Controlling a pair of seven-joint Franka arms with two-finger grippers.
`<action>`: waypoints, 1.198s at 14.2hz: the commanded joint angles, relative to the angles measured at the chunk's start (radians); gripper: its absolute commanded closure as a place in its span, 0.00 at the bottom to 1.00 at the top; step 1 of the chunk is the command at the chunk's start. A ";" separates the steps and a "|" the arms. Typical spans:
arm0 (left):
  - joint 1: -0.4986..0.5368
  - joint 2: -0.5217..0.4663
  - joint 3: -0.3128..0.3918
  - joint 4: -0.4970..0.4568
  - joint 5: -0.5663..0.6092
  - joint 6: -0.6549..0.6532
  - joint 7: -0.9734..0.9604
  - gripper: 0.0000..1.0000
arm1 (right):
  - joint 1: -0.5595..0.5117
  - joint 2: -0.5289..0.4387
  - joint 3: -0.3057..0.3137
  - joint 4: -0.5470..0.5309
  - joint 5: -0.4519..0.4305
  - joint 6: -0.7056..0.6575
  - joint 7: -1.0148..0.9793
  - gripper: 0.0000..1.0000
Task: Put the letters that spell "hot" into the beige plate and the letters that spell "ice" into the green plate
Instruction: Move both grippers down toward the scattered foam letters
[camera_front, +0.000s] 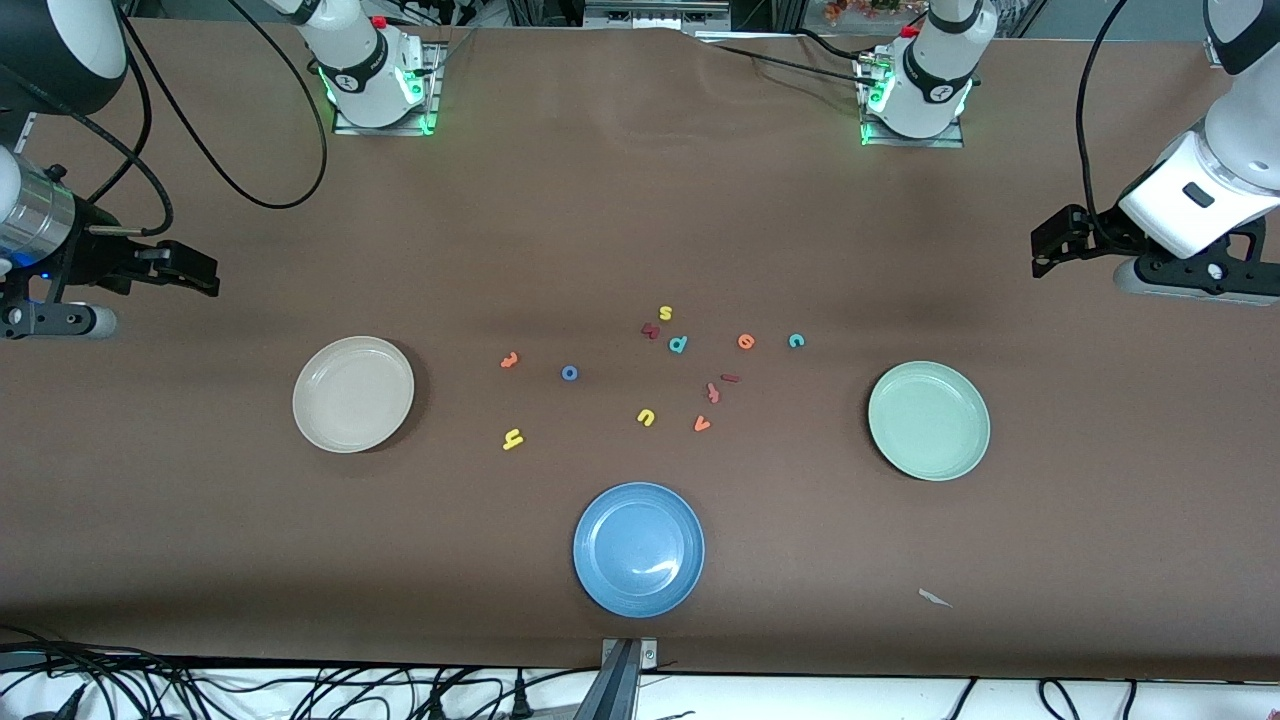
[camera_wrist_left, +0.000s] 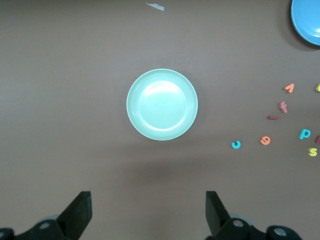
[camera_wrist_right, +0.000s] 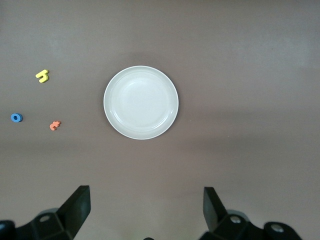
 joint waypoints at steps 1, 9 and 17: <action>0.004 0.010 -0.001 0.028 0.011 -0.026 0.013 0.00 | -0.003 -0.021 0.001 -0.025 0.019 0.014 0.005 0.00; -0.025 0.054 -0.012 0.030 0.010 -0.026 0.067 0.00 | -0.003 -0.015 0.003 -0.026 0.019 0.018 0.010 0.00; -0.059 0.244 -0.073 0.011 -0.033 0.030 0.070 0.00 | 0.005 -0.017 0.121 -0.158 0.020 0.171 0.333 0.00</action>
